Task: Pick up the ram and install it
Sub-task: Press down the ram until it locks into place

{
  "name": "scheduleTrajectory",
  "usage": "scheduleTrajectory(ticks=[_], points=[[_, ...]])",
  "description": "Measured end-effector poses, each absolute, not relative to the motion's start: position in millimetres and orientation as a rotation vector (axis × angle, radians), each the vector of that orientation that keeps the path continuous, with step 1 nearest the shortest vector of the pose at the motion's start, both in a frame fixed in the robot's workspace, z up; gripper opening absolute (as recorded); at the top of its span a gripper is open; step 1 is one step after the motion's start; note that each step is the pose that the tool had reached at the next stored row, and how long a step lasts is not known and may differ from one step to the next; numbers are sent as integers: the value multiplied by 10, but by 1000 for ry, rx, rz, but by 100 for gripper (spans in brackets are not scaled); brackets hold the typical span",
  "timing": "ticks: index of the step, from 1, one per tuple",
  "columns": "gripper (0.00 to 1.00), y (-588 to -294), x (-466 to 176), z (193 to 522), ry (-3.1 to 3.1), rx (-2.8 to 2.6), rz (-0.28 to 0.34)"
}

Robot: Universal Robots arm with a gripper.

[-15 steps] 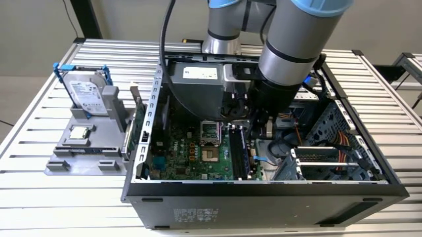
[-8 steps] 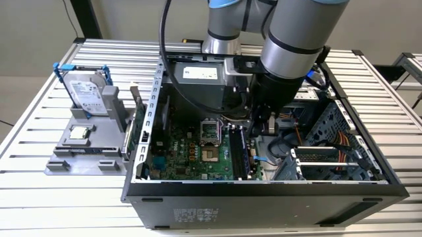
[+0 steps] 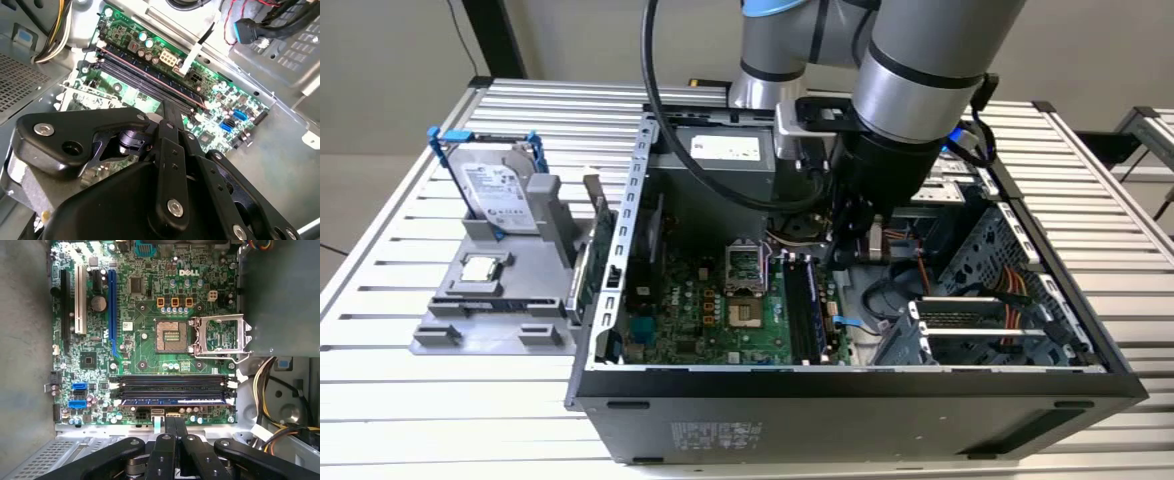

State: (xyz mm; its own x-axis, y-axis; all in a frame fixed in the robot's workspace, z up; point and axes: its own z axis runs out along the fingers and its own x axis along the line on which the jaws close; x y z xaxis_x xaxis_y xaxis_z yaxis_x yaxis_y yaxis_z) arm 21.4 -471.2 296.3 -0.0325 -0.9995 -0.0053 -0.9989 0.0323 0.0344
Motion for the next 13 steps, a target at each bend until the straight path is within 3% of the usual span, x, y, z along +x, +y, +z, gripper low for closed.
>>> scheduleTrajectory(ticks=[13], points=[[0,-4711,215,3087,-2241,2170,-46]])
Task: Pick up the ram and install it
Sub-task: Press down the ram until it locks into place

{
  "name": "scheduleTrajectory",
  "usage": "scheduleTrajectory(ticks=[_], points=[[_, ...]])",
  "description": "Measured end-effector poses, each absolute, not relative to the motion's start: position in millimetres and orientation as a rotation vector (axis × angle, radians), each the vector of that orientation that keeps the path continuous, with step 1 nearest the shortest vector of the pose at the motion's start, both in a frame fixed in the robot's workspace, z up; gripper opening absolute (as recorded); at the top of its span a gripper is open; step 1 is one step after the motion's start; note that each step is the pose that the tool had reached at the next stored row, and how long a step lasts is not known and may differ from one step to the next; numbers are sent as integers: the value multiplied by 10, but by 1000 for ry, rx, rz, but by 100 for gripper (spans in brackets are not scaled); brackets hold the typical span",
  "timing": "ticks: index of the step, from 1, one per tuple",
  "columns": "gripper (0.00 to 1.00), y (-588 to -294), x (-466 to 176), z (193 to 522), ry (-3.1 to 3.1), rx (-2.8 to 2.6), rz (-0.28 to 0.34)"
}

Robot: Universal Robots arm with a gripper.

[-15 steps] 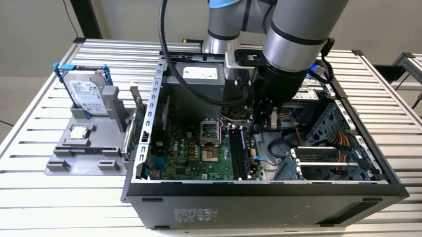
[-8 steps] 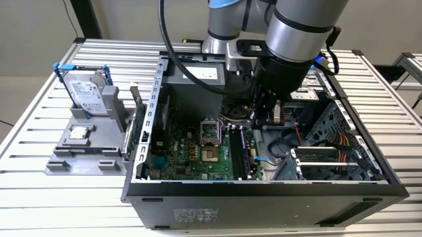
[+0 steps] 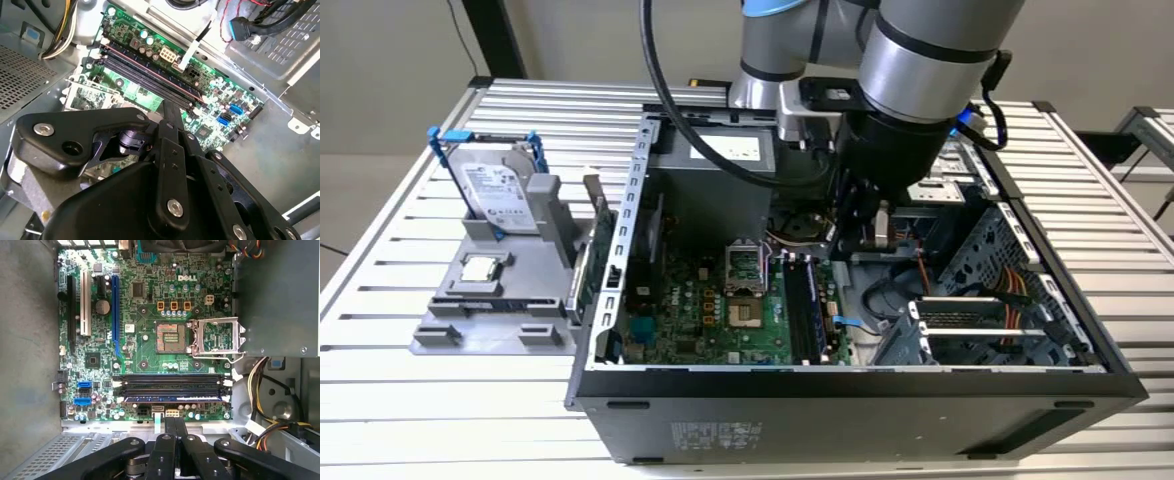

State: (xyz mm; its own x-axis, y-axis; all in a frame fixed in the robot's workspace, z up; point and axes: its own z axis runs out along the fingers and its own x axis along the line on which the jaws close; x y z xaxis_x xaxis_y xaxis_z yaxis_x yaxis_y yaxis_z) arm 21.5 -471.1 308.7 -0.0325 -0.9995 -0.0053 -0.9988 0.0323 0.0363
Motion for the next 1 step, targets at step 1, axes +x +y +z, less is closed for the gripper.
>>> scheduleTrajectory(ticks=[1], points=[[0,-4712,215,3087,-2241,2170,-47]])
